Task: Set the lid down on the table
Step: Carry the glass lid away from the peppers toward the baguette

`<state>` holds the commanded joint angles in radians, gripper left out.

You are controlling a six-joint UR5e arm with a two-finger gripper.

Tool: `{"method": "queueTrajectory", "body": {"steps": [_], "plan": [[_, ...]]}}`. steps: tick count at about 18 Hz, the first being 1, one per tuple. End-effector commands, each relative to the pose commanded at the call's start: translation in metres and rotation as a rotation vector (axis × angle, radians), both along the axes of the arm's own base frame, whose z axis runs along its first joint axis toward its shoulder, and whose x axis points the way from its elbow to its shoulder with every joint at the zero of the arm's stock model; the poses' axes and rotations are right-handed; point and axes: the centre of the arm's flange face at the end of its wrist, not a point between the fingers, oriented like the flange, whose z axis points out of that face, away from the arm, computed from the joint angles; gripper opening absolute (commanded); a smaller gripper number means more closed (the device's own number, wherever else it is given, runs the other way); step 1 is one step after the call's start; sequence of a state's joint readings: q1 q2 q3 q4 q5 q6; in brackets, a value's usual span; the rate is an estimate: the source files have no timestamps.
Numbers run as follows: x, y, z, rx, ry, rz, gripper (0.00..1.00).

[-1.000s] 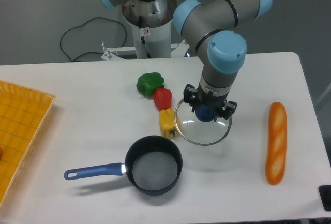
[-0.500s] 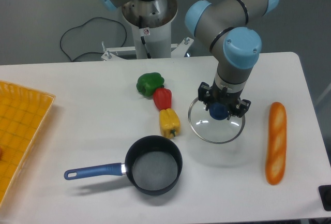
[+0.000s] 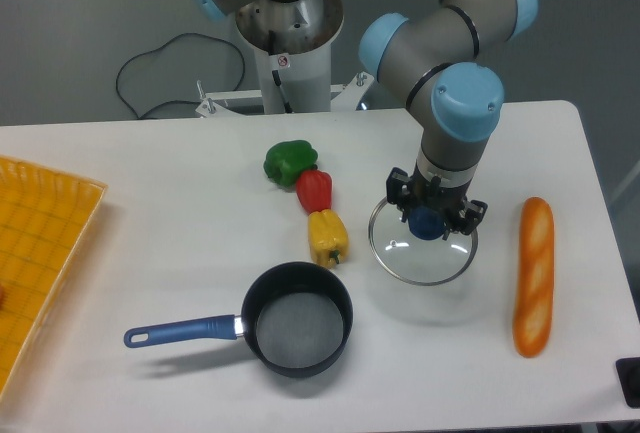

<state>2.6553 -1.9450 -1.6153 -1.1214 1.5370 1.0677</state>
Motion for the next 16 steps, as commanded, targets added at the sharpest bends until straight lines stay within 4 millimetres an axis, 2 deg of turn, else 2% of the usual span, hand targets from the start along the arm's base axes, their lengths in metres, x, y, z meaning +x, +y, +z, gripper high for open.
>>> {"method": "queueTrajectory", "body": {"steps": [16], "plan": [[-0.009, 0.002, -0.043, -0.052, 0.012, 0.0, 0.48]]}}
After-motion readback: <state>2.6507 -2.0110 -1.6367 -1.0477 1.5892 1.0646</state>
